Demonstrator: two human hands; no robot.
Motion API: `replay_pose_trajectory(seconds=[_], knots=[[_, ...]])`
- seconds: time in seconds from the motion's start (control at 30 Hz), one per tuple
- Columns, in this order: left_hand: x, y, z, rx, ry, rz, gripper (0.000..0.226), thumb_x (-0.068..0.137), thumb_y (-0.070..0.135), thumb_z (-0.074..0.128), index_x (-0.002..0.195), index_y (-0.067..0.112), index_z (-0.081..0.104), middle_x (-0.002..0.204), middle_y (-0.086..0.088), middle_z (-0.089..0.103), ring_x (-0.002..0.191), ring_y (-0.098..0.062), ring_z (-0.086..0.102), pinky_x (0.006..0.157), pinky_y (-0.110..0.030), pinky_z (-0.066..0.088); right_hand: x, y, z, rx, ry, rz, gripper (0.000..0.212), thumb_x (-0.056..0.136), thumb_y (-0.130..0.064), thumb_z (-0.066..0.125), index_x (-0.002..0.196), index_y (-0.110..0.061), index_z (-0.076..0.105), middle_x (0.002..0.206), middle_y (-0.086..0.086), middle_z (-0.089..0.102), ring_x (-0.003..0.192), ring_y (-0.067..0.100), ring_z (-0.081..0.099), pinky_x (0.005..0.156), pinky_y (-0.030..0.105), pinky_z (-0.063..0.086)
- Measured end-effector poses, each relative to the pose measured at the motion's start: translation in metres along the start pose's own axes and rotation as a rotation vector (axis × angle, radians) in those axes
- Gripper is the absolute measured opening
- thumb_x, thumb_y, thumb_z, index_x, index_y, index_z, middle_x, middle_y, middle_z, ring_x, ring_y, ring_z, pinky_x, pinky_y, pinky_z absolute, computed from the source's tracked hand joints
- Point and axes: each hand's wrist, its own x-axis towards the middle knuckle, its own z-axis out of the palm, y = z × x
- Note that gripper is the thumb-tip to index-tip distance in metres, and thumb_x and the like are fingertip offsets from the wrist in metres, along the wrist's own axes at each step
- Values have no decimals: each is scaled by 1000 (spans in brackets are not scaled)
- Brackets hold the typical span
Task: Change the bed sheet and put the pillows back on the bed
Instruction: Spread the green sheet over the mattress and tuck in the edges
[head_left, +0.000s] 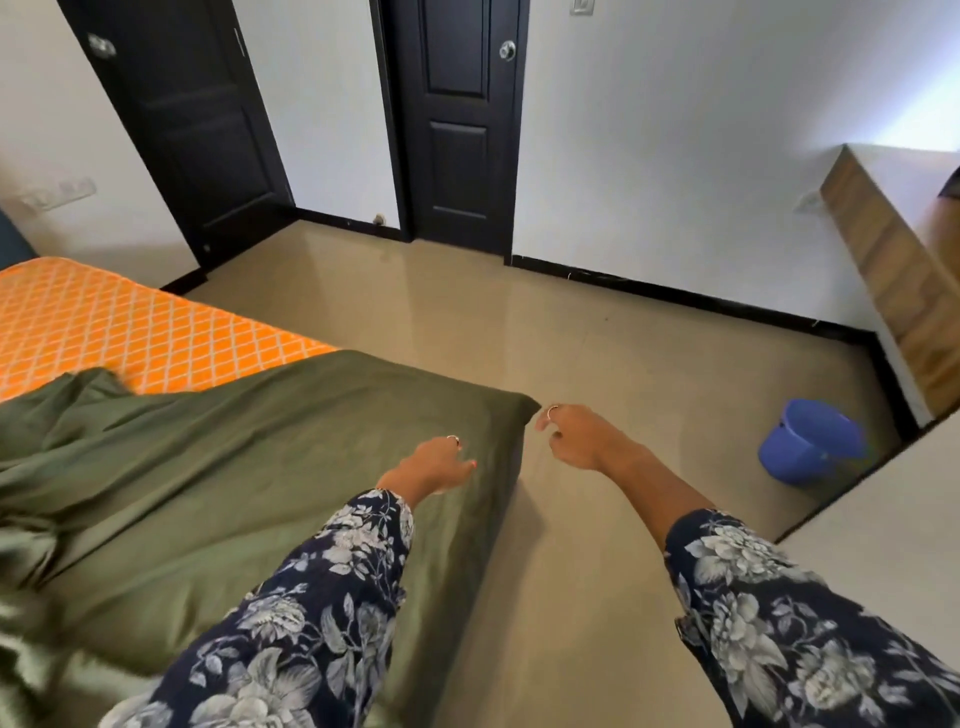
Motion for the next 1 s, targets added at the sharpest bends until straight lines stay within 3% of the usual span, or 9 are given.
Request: replay_pose_trajectory(seconds=[0.1, 0.23, 0.33, 0.5, 0.63, 1.0], knots=[[60, 6, -24, -1, -4, -48, 55, 100, 34, 46, 144, 3, 36, 148, -15, 40, 137, -28, 38, 111, -36, 31, 59, 26, -26, -39, -73, -23, 38, 89, -1, 43, 122, -13, 59, 132, 9, 55, 121, 24, 51, 99, 26, 38], [153, -4, -54, -56, 67, -172, 64, 97, 38, 49, 146, 2, 29, 153, -15, 32, 139, -32, 32, 114, -43, 30, 154, 48, -60, -82, -51, -86, 38, 90, -5, 45, 125, -16, 55, 136, 9, 52, 123, 26, 49, 103, 32, 40], [229, 2, -89, -98, 208, -238, 68, 96, 38, 49, 151, 10, 20, 159, -9, 14, 145, -34, 16, 115, -51, 21, 233, 48, -94, -189, 13, -219, 44, 95, -13, 44, 139, -18, 44, 153, 6, 33, 139, 23, 33, 114, 36, 27], [330, 22, -157, -62, 264, -228, 74, 98, 41, 45, 154, 15, 5, 161, -4, -12, 148, -33, -5, 118, -50, 8, 348, 34, -148, -473, 39, -381, 59, 98, -36, 41, 152, -25, 18, 161, 0, 0, 148, 15, 1, 117, 44, 6], [388, 16, -196, -21, 276, -259, 74, 98, 43, 45, 154, 20, 4, 161, -1, -14, 148, -30, -10, 119, -50, 5, 434, 33, -177, -564, 33, -445, 66, 98, -44, 40, 154, -27, 8, 161, -2, -7, 148, 14, -6, 117, 45, -1], [536, -47, -257, -263, 410, -762, 74, 97, 46, 45, 154, 19, 6, 161, -2, -12, 148, -31, -8, 119, -49, 6, 711, -15, -213, -715, -183, -766, 68, 98, -47, 39, 154, -24, 7, 161, -2, -10, 148, 15, -8, 117, 46, -2]])
